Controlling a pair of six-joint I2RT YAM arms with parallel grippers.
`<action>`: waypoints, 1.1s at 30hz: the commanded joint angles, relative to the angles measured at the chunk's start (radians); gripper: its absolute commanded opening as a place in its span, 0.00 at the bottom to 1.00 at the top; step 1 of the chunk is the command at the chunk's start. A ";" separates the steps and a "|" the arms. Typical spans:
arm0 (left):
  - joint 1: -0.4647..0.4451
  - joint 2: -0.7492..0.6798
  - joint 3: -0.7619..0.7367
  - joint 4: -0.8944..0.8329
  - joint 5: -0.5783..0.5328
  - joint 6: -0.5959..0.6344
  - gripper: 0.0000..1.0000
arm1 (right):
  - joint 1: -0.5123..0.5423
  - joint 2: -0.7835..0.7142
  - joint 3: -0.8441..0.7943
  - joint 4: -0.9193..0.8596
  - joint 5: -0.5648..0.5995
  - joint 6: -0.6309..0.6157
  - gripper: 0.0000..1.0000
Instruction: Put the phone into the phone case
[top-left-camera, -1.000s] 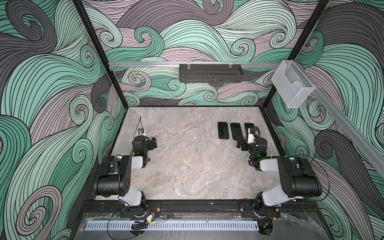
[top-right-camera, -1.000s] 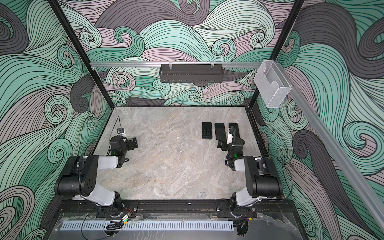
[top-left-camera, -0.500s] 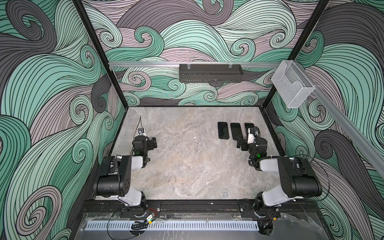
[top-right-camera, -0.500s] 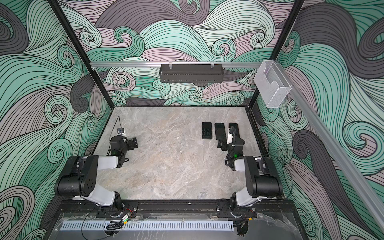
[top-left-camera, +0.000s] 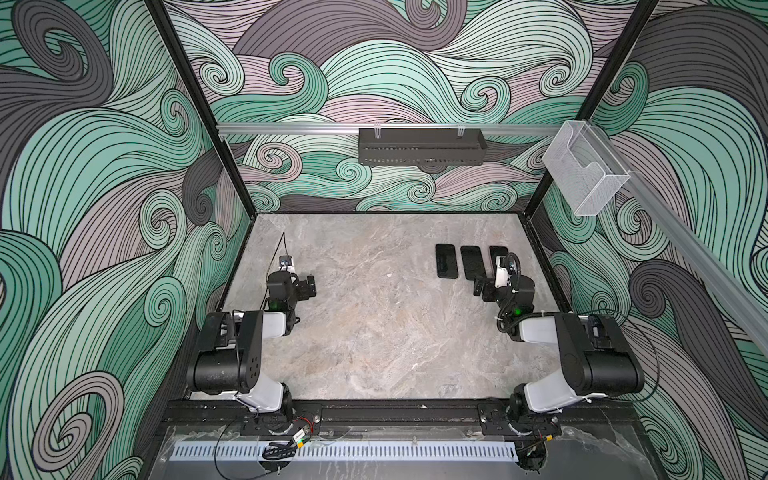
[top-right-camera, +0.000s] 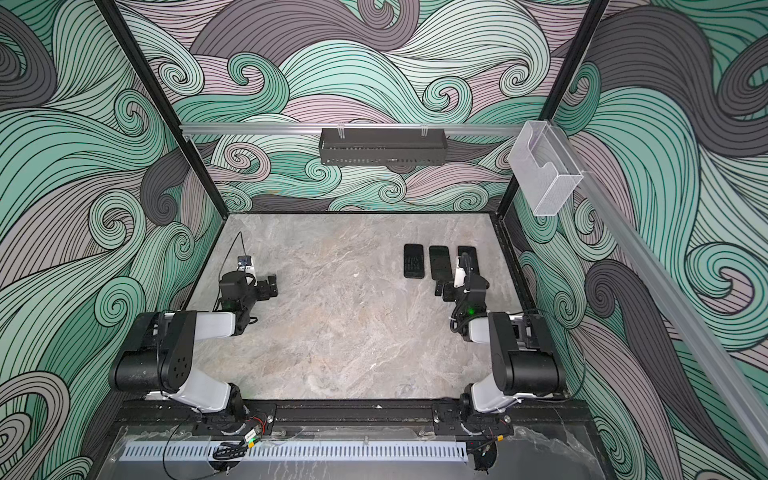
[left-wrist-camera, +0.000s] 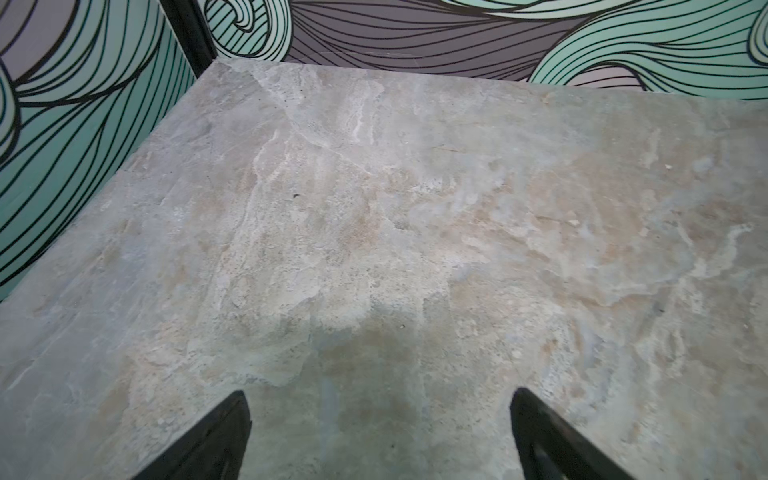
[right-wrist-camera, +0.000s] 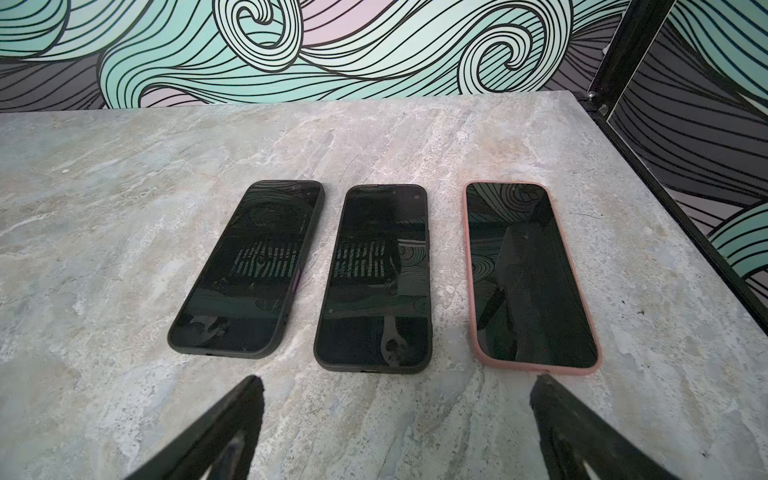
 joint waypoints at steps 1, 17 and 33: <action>0.006 -0.013 0.031 -0.018 -0.029 -0.012 0.99 | 0.005 -0.010 0.010 0.017 0.014 -0.010 0.99; 0.008 -0.012 0.031 -0.015 0.031 0.010 0.99 | 0.005 -0.010 0.010 0.017 0.013 -0.010 0.99; 0.016 -0.011 0.033 -0.017 0.037 0.005 0.98 | 0.005 -0.010 0.010 0.016 0.013 -0.010 0.99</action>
